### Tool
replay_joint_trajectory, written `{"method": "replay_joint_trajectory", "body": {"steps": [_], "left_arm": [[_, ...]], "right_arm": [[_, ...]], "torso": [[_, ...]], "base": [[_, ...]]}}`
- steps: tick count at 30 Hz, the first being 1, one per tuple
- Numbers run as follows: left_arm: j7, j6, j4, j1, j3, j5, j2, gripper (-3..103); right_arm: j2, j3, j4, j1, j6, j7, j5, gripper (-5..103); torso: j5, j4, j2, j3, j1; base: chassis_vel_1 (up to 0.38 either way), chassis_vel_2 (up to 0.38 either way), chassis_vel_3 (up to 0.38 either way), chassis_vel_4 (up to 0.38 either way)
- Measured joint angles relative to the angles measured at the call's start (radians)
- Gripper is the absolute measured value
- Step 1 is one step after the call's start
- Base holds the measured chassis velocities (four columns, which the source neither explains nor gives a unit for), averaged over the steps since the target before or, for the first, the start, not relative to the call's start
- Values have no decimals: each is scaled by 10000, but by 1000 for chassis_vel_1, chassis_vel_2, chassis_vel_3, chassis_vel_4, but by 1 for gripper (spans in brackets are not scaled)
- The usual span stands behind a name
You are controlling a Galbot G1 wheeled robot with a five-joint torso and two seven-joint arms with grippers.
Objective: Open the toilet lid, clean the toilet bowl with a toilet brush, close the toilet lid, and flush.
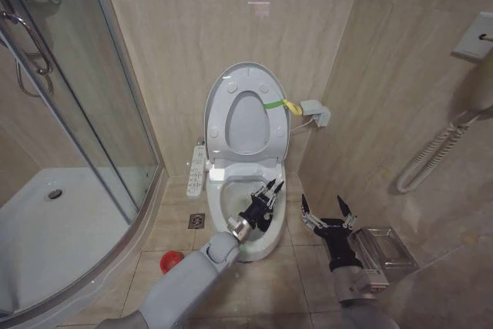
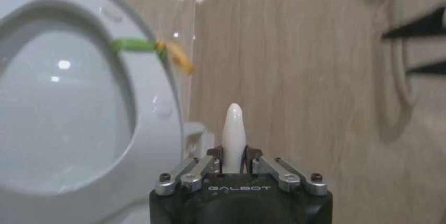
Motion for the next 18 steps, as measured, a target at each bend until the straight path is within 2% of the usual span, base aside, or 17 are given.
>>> {"method": "replay_joint_trajectory", "body": {"steps": [4,12,18], "left_arm": [[83,-181,729,254,120,351,58,20],[-32,-145,216,9,17,187,-93,20],[19,-224,318,-198,-52,111,-234,20]], "right_arm": [[0,0,0,0,0,0,0,100],[0,0,-1,1,0,0,0,100],[0,0,0,1,0,0,0,100]], "torso": [[1,8,0,0,0],[0,-4,0,0,0],[0,0,0,0,0]], "base": [[0,0,0,0],[0,0,0,0],[0,0,0,0]]}}
